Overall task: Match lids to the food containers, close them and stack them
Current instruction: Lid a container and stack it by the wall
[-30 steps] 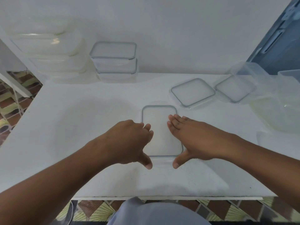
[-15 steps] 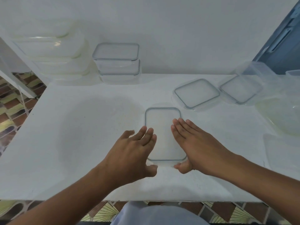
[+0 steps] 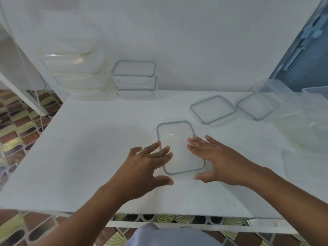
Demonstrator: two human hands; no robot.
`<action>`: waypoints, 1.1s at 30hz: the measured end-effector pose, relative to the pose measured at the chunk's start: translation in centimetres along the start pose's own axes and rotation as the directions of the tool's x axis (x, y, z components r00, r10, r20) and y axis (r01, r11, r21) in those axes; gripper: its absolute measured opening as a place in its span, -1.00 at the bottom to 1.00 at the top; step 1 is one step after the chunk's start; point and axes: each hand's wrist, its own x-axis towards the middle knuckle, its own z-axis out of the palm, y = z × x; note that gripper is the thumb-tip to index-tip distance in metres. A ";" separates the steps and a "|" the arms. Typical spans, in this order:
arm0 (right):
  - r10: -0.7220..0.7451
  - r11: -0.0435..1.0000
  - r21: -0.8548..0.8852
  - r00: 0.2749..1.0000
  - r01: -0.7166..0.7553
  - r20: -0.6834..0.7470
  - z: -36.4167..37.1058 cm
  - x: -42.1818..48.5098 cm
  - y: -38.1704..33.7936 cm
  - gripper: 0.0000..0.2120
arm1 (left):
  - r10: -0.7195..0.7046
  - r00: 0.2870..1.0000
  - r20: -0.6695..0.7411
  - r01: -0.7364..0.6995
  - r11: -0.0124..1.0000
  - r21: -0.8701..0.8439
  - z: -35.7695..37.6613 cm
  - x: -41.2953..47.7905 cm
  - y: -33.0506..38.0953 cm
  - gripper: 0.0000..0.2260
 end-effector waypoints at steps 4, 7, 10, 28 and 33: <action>-0.018 0.999 -0.043 1.000 0.018 0.000 -1.2 -0.7 2.1 -0.29 | 0.062 0.997 -0.041 -0.060 0.997 0.050 -0.1 -0.7 0.8 -0.42; 0.001 0.991 -0.136 0.999 -0.008 -0.053 -1.5 -0.4 3.6 -0.39 | 0.117 0.991 -0.059 -0.112 0.989 0.092 0.3 -0.8 2.3 -0.53; 0.053 0.984 -0.164 0.993 -0.070 -0.107 -2.0 0.5 4.2 -0.41 | 0.136 0.989 -0.054 -0.134 0.990 0.036 1.0 -0.2 3.7 -0.57; 0.286 0.948 0.142 0.958 -0.284 0.003 -1.5 -0.2 1.1 -0.21 | -0.129 0.979 -0.160 0.100 0.978 -0.181 -1.0 2.0 -2.8 -0.52; 0.211 0.978 0.004 0.977 -0.211 -0.015 -1.5 0.7 2.0 -0.39 | -0.081 0.981 -0.175 0.077 0.997 -0.027 -1.7 2.2 -1.9 -0.69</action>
